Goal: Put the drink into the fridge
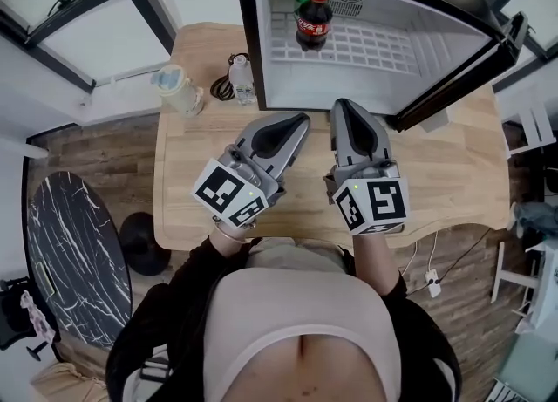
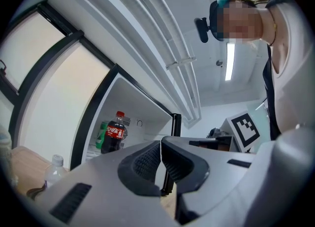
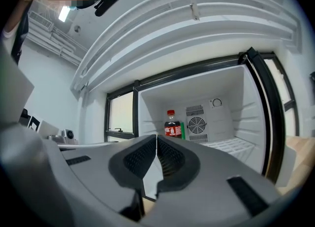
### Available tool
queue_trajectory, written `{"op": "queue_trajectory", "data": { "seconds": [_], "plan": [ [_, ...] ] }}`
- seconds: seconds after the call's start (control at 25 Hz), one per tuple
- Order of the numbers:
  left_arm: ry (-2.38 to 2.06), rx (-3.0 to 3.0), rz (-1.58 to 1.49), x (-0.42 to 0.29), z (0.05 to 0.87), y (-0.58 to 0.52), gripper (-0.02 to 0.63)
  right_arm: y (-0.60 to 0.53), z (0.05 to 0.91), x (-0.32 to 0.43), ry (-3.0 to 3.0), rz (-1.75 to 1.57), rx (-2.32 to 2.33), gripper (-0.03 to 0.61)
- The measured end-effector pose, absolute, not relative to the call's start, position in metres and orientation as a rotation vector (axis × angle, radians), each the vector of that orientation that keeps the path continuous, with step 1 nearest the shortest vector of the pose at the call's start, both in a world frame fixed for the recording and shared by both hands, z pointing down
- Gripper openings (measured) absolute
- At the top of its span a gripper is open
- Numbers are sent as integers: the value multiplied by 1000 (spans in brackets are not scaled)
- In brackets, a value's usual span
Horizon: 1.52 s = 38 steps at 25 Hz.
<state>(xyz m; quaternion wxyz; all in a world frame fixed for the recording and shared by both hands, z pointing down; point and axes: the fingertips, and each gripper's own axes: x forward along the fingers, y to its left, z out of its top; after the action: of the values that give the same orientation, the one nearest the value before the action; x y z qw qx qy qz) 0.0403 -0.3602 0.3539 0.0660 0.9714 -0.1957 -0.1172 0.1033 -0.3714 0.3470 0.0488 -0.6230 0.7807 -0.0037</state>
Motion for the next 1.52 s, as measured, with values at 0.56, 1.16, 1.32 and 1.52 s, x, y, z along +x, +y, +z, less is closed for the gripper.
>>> {"op": "queue_trajectory", "data": {
  "seconds": [0.56,1.16,1.32,1.52],
  "plan": [
    [-663,2905,-374,48,350,-265,11,-269,346,103,2428,13,-1814,31],
    [-663,2877,-369,75,362,-106,11,-116,352,126,2463,-5,-1771,31],
    [-675,2884,-365,77,360,-75,11,-85,351,128,2466,-2,-1760,31],
    [-681,2898,-380,73,354,-51,11,-62,347,125,2469,19,-1751,31]
  ]
}}
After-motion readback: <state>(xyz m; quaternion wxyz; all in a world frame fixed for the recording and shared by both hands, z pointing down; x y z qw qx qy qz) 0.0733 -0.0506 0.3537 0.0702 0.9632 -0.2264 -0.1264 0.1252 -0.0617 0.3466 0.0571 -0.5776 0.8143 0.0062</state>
